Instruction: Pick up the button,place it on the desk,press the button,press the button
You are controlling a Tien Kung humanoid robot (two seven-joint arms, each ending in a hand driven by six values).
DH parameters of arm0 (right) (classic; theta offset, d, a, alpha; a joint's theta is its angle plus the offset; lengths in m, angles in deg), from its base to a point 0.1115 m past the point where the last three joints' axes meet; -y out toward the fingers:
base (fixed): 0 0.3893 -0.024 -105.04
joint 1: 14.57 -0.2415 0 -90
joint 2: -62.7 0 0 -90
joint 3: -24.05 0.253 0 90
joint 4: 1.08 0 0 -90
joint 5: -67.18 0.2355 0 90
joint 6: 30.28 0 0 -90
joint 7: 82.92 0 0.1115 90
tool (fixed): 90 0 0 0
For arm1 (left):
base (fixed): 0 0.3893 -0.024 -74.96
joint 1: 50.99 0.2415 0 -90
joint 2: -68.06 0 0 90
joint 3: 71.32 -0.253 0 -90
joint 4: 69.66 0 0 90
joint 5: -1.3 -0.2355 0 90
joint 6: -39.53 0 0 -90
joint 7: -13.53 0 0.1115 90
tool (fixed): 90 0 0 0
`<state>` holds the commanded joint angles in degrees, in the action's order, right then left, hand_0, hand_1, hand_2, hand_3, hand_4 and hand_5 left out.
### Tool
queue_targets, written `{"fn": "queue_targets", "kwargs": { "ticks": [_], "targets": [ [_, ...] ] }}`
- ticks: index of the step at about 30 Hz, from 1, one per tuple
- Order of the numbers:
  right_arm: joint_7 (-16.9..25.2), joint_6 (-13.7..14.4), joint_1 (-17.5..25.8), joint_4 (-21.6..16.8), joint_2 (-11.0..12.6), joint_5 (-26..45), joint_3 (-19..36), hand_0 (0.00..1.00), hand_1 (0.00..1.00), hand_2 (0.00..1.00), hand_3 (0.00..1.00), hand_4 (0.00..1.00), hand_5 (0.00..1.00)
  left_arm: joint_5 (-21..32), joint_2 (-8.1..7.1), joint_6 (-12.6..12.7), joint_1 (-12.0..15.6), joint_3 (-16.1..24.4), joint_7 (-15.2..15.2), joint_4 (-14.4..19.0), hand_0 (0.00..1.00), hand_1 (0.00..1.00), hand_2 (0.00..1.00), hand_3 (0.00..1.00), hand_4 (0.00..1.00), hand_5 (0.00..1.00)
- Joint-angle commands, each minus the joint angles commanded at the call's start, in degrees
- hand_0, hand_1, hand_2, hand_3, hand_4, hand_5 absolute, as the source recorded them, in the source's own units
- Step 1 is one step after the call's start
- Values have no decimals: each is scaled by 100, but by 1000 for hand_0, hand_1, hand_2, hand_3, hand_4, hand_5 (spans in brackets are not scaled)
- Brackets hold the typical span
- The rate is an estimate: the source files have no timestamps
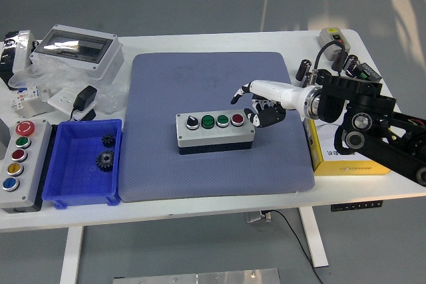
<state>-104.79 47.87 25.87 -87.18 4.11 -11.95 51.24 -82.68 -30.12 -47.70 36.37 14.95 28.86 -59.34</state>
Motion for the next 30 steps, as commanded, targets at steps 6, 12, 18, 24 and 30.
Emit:
{"fn": "queue_targets", "kwargs": {
  "ticks": [6, 12, 18, 24, 30],
  "targets": [
    [25, 109, 3, 93, -123, -52, -188, 2, 62, 181, 769, 255, 12, -10, 2, -1, -4, 8, -1, 0, 609, 583, 548, 602, 586, 254],
    [60, 208, 4, 150, -217, -100, -280, 2, 60, 180, 764, 251, 9, -28, 2, -5, -12, 17, -2, 0, 609, 582, 548, 602, 588, 255],
    [90, 260, 0, 204, -257, -83, -349, 2, 58, 177, 757, 252, 8, -29, -5, -4, -19, 16, -1, 0, 609, 583, 547, 603, 590, 258],
    [115, 328, -2, 330, -331, -64, -460, 2, 56, 177, 756, 256, 9, -14, -11, -3, -21, 10, -5, 0, 609, 584, 547, 603, 591, 258],
    [127, 374, -10, 460, -391, -59, -579, 2, 54, 176, 751, 255, 5, -3, -18, -7, -15, 11, -18, 0, 608, 584, 546, 603, 590, 261]
  ]
}}
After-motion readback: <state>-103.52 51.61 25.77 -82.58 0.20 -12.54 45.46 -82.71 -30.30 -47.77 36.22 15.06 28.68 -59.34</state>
